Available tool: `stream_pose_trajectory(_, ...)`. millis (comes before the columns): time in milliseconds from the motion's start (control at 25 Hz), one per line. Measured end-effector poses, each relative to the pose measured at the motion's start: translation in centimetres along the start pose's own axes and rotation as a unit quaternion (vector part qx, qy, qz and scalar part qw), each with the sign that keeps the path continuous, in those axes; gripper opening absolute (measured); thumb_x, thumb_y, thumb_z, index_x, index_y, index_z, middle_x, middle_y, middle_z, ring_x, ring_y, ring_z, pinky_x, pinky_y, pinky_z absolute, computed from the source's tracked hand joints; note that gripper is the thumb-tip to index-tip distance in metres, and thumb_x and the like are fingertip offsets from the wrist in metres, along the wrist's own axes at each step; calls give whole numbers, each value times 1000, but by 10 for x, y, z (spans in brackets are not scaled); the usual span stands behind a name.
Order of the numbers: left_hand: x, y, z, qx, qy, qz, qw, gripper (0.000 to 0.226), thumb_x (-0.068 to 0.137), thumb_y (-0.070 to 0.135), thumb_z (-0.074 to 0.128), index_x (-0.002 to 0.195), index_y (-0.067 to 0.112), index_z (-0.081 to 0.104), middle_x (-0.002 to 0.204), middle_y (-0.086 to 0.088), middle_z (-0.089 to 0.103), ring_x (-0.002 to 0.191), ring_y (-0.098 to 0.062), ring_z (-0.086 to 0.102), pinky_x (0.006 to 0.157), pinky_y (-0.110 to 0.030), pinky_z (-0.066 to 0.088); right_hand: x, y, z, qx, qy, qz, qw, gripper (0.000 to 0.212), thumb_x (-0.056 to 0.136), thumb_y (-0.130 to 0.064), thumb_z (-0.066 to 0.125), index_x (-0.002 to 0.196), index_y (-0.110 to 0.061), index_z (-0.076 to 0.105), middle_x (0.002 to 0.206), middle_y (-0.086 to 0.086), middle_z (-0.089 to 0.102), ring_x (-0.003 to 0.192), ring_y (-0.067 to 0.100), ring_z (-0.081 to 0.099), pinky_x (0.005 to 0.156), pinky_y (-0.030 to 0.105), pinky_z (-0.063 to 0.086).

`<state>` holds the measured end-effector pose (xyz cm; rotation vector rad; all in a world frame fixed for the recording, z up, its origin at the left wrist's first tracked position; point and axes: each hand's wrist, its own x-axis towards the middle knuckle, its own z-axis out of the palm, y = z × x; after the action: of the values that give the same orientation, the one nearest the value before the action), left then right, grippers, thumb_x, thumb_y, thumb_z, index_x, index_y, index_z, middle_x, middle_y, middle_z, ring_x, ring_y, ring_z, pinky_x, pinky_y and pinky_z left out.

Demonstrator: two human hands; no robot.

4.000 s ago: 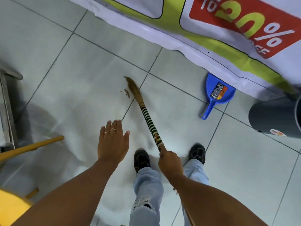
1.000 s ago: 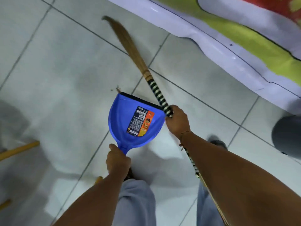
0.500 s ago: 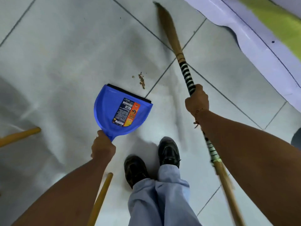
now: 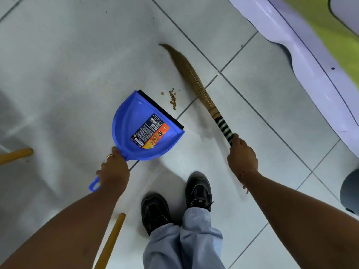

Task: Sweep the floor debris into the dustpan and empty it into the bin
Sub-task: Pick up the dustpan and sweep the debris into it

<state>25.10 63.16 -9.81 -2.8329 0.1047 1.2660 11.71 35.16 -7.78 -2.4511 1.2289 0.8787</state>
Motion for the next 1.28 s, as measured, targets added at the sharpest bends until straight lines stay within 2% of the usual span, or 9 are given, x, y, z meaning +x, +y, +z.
stream_pose_trajectory(120,15,-9,5,74,38,30,996,59,90,1,42,142,-5,16,117,-27,54,100,-47,59,86,-55,48,-11,23,26,-32,-37,9,999,49,91,-5,42,137,-13,29,129,11,53,102,38,55,79,48,51)
stream_pose_trajectory(240,27,-17,6,103,51,46,992,59,91,1,41,143,-6,12,116,-29,54,98,-48,60,85,-57,48,-30,44,49,-45,-62,-31,997,54,90,-2,42,140,-13,29,137,9,49,103,37,55,79,48,53)
stream_pose_trajectory(400,34,-22,14,106,49,58,991,62,91,0,43,143,-6,10,115,-31,54,97,-48,60,86,-58,48,-55,66,68,-28,-56,-97,993,54,87,2,50,138,-11,38,132,14,57,97,38,60,75,44,53)
stream_pose_trajectory(560,37,-35,19,132,82,74,985,61,85,-6,51,139,-12,22,98,-35,60,77,-50,63,70,-56,55,-54,83,53,33,27,-40,998,47,90,-1,50,136,-7,42,126,22,60,101,41,59,82,45,51)
stream_pose_trajectory(720,35,-59,12,151,65,90,982,57,87,-5,49,138,-12,24,91,-34,61,75,-49,63,70,-57,53,-39,95,48,-18,-10,-8,1000,48,92,-5,45,139,-12,36,128,19,58,101,40,58,83,45,52)
stream_pose_trajectory(880,32,-66,12,172,69,88,979,57,85,-8,51,136,-16,26,88,-38,60,72,-53,62,68,-61,51,-47,76,62,-54,-70,-98,991,50,89,-1,48,137,-11,40,130,16,59,96,38,61,76,42,51)
stream_pose_trajectory(1000,34,-67,18,162,70,95,980,61,84,-8,53,137,-14,24,90,-37,61,74,-51,63,71,-62,51,-68,64,70,-23,-59,-142,988,48,87,2,53,134,-9,45,124,16,63,93,38,61,74,42,52)
stream_pose_trajectory(1200,28,-65,27,150,94,84,981,57,83,-9,53,134,-16,29,84,-37,60,69,-52,62,66,-59,52,-81,62,68,73,35,-35,996,38,90,0,48,128,-8,46,113,16,64,88,36,59,70,33,45)
stream_pose_trajectory(1280,27,-62,31,146,102,80,981,55,82,-10,53,133,-16,32,82,-38,60,68,-52,62,64,-58,52,-74,66,72,75,23,29,996,35,91,-1,44,125,-7,45,111,18,64,88,37,59,69,33,43)
